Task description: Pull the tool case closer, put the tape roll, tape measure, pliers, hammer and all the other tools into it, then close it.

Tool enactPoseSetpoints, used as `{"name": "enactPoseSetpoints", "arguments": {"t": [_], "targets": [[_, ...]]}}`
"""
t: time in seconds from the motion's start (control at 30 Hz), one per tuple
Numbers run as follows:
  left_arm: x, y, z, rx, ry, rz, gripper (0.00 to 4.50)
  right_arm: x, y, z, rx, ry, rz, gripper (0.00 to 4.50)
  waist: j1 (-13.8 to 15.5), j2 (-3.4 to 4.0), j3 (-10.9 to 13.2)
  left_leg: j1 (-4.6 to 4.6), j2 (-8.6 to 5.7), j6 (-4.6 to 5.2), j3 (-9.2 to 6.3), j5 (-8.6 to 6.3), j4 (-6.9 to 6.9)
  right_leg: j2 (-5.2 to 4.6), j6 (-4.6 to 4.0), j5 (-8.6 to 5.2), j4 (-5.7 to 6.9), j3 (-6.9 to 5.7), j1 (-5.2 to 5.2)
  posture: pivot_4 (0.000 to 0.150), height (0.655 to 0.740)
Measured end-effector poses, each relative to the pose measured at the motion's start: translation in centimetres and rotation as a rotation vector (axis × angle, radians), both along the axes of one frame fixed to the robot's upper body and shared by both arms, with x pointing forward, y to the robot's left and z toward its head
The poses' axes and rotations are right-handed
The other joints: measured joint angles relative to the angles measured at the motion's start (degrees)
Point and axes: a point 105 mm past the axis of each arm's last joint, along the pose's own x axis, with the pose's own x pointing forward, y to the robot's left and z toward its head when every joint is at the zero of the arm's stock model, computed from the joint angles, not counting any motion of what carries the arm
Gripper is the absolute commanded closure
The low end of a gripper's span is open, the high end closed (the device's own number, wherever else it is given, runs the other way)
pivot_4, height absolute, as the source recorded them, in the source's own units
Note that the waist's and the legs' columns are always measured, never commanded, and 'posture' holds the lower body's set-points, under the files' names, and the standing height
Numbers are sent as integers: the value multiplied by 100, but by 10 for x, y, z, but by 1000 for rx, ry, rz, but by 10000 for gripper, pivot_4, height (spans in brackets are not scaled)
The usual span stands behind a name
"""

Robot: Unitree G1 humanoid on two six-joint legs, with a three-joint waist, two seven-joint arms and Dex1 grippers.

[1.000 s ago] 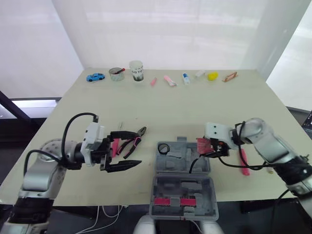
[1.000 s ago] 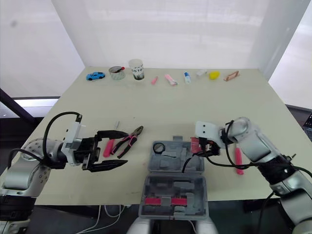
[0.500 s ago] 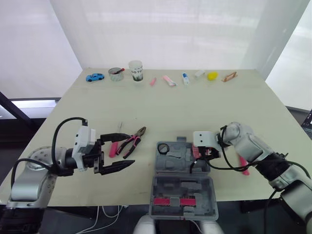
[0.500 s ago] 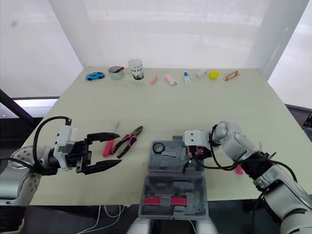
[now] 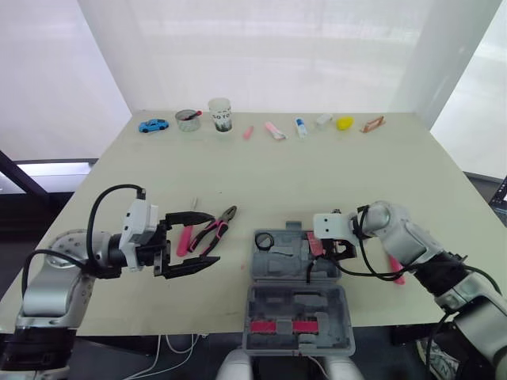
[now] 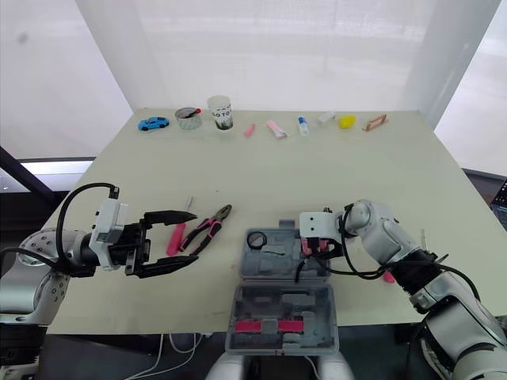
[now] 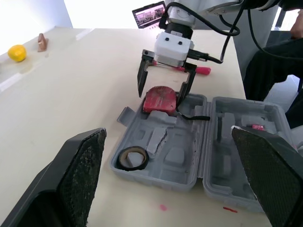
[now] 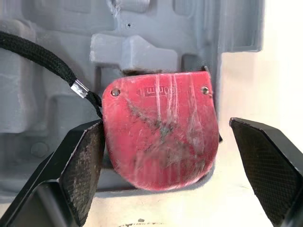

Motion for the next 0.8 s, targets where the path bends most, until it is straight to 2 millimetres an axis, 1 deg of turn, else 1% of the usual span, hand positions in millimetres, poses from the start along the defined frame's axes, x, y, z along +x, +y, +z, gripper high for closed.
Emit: {"name": "enactPoseSetpoints", "arguments": {"t": [0.1, 0.13, 0.2, 0.37, 0.4, 0.43, 0.47, 0.5, 0.53, 0.57, 0.6, 0.7, 0.73, 0.8], "targets": [[1, 0, 0, 0, -2, -2, 0, -7, -4, 10, 32, 5, -9, 1785, 7, 0, 0, 0, 1, 0, -1, 0, 0, 0, 0, 0, 0, -1, 0, 1500, 7400], [1, -1, 0, -1, -2, -2, 0, -11, -10, 16, 44, 18, -27, 1785, 14, 0, 0, -1, 1, 0, -1, 0, 0, 0, 0, 0, -1, -2, 0, 1500, 7400], [1, -1, 0, -1, -1, -4, 0, -15, -20, 22, 73, 38, -65, 1785, 13, 0, 0, 0, 1, 0, 0, 0, 0, 0, 0, 0, -1, -1, 1, 1500, 7400], [3, -1, -3, -7, 10, -8, 0, -17, -29, 31, 220, 76, -125, 1785, -2, 0, 0, 3, 2, 0, 0, 0, 0, 1, 0, 0, 0, 0, 1, 1500, 7400], [3, -2, -3, -8, 12, -11, 0, -15, -27, 35, 274, 79, -133, 7075, -12, 0, 0, 3, 3, 0, 1, 0, 0, 2, 0, 0, 0, 0, 1, 1500, 7400], [3, -4, -4, -9, 13, -18, 0, -13, -19, 41, 390, 90, -140, 11298, -20, -1, -1, 4, 6, 0, 0, 0, 0, 7, -1, 1, 0, 1, 1, 1500, 7400], [3, -4, -4, -9, 13, -19, 0, -13, -19, 41, 396, 92, -139, 13458, -19, -1, 0, 4, 6, 0, 0, 0, 0, 8, -2, 1, 0, 1, 1, 1500, 7400], [4, -5, -3, -9, 8, -22, 0, -13, -16, 42, 451, 105, -142, 19471, -9, -1, -1, 3, 6, 0, -3, 0, -1, 9, -2, 2, 0, -1, 1, 1500, 7400], [4, -5, -2, -9, 6, -22, 0, -13, -13, 41, 487, 116, -141, 22312, -4, -1, -1, 3, 8, 0, -3, 0, -1, 10, -3, 2, 0, -1, 2, 1500, 7400], [4, -5, -2, -9, 7, -23, 0, -15, -10, 39, 518, 130, -133, 27080, -2, 0, 0, 2, 8, 0, -1, 0, -2, 10, -3, 2, -1, 1, 1, 1500, 7400], [5, -5, -2, -9, 6, -22, 0, -15, -10, 37, 540, 140, -131, 30447, 8, -1, 0, 1, 7, 0, -3, 0, -2, 10, -3, 2, -2, -1, 2, 1500, 7400], [5, -4, -2, -10, 8, -19, 0, -15, -11, 24, 605, 147, -130, 30447, 15, 0, 0, 0, 6, 0, 2, 0, -2, 9, -2, 2, -6, 4, 2, 1500, 7400], [5, -4, -2, -10, 7, -20, 0, -13, -11, 20, 651, 147, -130, 30447, 5, -1, 0, 1, 6, 0, 3, 0, -2, 9, -2, 2, -5, 6, 2, 1500, 7400], [6, -5, -2, -10, 4, -21, 0, -11, -12, 19, 686, 129, -127, 30447, -2, 0, 0, 4, 6, 0, 3, 0, -2, 9, -2, 2, -2, 6, 2, 1500, 7400]]}}
